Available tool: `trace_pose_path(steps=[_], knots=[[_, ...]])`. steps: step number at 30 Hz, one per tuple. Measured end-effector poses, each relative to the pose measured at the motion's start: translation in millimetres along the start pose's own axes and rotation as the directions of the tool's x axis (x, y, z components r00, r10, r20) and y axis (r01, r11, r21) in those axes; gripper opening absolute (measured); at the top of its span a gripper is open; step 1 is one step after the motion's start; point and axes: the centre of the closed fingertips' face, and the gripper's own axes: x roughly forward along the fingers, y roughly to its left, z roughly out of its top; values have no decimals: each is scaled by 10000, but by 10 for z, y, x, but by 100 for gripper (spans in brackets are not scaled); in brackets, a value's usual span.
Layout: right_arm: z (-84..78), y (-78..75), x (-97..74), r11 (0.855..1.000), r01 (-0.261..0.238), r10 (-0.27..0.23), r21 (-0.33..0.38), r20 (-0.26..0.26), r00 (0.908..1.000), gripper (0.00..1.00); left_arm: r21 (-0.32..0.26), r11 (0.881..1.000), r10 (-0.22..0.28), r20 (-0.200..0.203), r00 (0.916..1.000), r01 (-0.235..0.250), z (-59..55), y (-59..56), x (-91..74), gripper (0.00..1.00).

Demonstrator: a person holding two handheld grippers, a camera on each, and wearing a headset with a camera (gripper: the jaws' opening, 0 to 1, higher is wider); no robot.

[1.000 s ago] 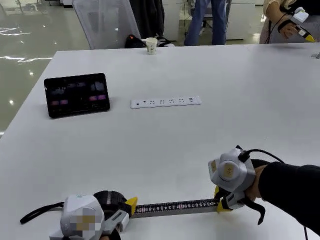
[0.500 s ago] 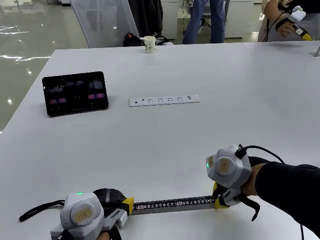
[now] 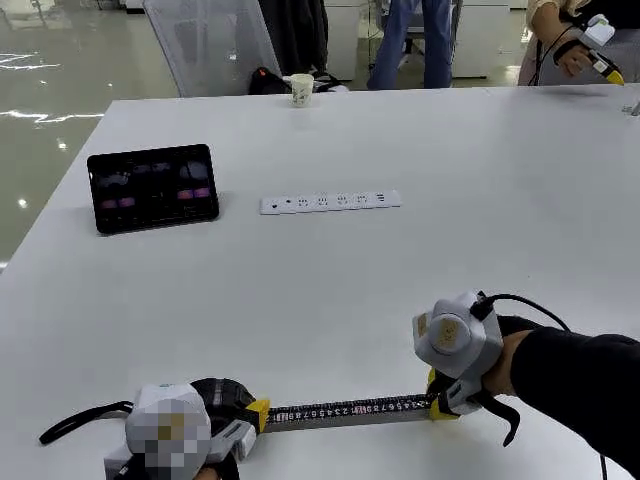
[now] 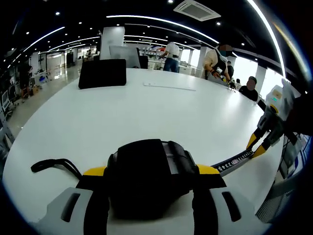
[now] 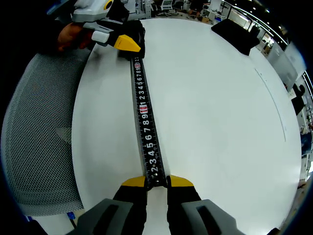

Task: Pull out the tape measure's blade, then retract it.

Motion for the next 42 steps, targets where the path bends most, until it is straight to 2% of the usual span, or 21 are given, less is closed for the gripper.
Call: trace_pose_path(steps=[2, 6, 10, 13, 24, 26, 27, 34, 37, 42], knots=[[0, 3, -1, 10000, 3, -3, -95, 67, 10000, 12, 87, 10000, 27, -32, 10000, -27, 0, 10, 5, 64], [15, -2, 3, 9998, -14, 12, 189, 71, 10000, 12, 189, 9998, 23, -50, 10000, -22, -8, 17, -8, 64], [34, -6, 16, 9990, 75, -64, 439, -252, 9997, 12, 376, 9993, 46, -42, 10000, -44, -12, 23, -10, 64], [38, 10, 16, 9996, 135, -123, 264, -422, 9990, 12, 490, 9988, 55, -69, 10000, -52, -12, 24, -7, 64], [58, 7, 12, 9990, 195, -190, 400, -137, 9997, 12, 89, 10000, -9, -53, 10000, 10, -8, 16, -24, 66], [58, 3, 17, 9988, 224, -219, 430, -121, 9997, 12, 886, 9959, 184, 109, 9998, -193, 53, 24, -39, 66], [58, -1, 21, 9987, 229, -224, 452, -97, 9997, 12, 1037, 9943, 227, 198, 9995, -246, 80, 13, -43, 65], [62, 2, 17, 9979, 234, -240, 611, 87, 9997, 12, 885, 9958, 219, 140, 9997, -230, 60, 14, -40, 65], [65, 4, 14, 9975, 243, -252, 661, 133, 9996, 12, 589, 9981, 148, 238, 9996, -162, 87, 14, -52, 64], [71, -4, 17, 9973, 216, -226, 704, 142, 9996, 12, 656, 9978, 14, 75, 10000, -19, 79, 12, -51, 62]])
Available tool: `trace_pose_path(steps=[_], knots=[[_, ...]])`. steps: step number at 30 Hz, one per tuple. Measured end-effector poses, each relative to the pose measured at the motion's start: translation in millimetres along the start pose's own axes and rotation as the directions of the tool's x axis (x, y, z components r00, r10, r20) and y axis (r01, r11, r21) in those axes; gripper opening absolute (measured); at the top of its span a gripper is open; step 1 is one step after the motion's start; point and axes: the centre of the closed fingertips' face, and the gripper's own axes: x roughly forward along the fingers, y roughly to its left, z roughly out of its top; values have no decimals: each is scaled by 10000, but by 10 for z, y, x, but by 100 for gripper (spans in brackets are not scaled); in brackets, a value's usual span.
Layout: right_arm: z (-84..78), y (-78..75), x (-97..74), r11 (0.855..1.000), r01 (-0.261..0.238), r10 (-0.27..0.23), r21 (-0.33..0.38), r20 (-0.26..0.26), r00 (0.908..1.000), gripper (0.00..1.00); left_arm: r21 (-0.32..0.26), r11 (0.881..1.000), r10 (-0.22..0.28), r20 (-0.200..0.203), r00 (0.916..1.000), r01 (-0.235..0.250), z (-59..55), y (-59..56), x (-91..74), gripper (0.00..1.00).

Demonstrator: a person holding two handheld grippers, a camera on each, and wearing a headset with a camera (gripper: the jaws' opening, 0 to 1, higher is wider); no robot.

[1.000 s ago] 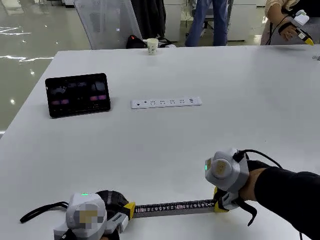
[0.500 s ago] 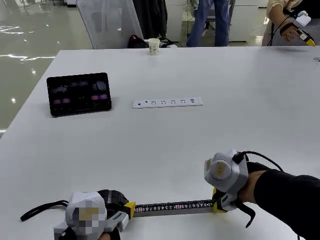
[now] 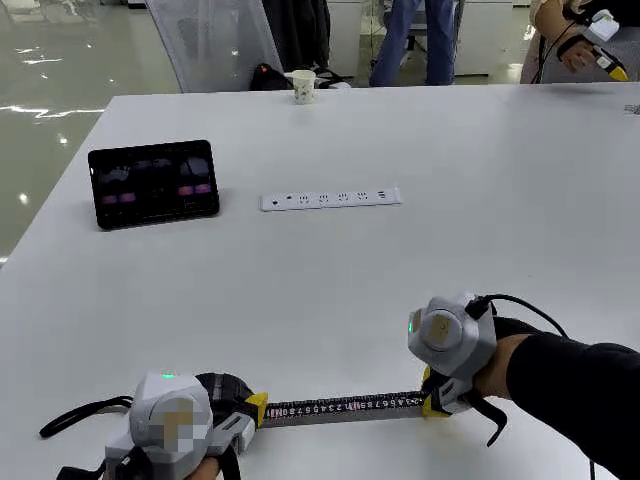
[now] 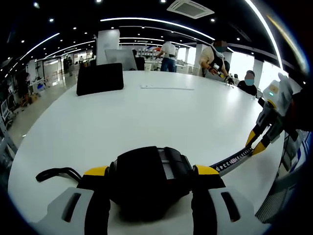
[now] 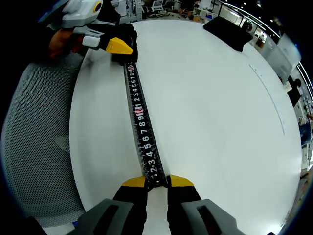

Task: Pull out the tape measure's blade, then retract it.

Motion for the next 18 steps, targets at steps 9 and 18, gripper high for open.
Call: trace_pose_path(steps=[9, 18], knots=[[11, 4, 12, 9999, 67, -67, -105, -64, 10000, 12, 218, 9998, 13, -21, 10000, -13, -11, 4, 13, 61], [33, 5, 17, 10000, 0, -1, -96, -111, 9999, 12, 20, 10000, -47, -7, 10000, 47, -8, -7, 9, 62]])
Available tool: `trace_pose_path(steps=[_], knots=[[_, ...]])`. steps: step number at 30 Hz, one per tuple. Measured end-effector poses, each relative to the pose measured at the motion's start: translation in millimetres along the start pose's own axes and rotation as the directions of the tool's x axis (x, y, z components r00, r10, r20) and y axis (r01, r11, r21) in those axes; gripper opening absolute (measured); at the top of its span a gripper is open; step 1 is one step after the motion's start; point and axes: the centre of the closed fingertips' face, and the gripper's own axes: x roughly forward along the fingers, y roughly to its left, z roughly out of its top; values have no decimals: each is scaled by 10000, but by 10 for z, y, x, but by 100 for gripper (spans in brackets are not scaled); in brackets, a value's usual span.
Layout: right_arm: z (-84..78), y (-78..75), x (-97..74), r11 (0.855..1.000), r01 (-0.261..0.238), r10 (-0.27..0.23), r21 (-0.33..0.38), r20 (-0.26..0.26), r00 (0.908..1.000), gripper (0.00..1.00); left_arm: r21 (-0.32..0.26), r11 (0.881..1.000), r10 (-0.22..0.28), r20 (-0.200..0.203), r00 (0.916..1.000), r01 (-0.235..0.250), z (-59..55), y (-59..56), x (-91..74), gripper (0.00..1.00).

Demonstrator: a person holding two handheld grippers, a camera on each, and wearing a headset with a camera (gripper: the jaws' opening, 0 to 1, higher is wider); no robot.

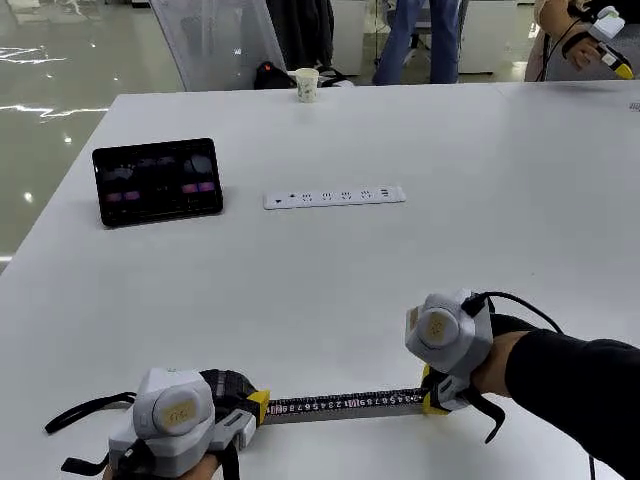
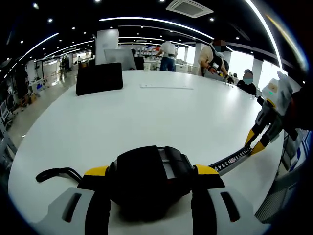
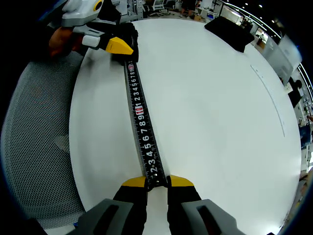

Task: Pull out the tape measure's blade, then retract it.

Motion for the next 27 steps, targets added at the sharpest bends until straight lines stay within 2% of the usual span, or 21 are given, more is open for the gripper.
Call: trace_pose_path(steps=[17, 27], knots=[[97, 7, 26, 10000, -42, 42, 31, -116, 9999, 12, -299, 9994, -195, 22, 9998, 195, -3, -1, -25, 62], [153, 5, 38, 10000, -68, 68, -39, 61, 10000, 12, -288, 9993, -259, -30, 9997, 258, -7, 1, -17, 62]])
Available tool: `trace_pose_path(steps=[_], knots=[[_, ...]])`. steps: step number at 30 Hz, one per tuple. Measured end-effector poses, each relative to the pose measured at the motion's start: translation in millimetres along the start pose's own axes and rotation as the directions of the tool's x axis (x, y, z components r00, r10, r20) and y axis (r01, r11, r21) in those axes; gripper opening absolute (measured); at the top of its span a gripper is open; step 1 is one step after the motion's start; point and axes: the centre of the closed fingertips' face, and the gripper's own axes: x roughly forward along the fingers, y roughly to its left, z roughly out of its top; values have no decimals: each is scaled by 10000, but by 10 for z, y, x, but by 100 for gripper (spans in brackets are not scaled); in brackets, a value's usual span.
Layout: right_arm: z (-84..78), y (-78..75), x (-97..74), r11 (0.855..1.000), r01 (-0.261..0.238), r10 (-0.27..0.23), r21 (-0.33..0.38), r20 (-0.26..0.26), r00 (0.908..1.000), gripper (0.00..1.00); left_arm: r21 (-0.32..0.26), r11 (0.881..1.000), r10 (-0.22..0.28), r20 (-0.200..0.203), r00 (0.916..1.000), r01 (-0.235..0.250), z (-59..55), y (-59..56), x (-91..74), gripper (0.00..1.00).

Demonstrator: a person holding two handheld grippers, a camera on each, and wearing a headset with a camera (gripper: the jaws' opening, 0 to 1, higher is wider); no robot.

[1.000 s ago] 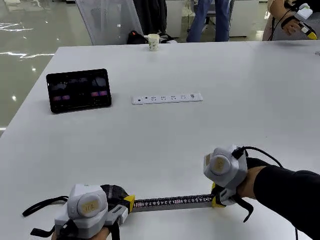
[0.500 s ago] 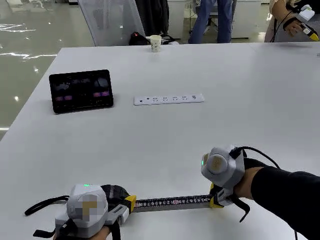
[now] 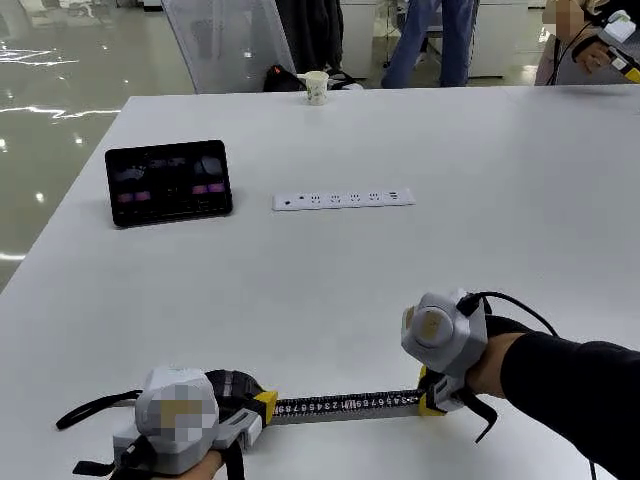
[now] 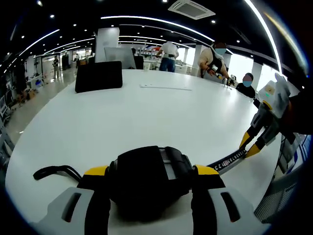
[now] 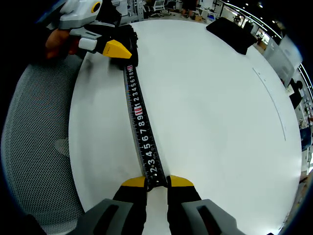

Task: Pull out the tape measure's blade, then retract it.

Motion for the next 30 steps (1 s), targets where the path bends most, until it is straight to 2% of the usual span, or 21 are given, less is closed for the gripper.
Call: trace_pose_path(steps=[30], knots=[[165, 30, 44, 9998, -64, 65, -182, 62, 10000, 12, -17, 9999, -123, -80, 9999, 123, -3, -5, -7, 62]])
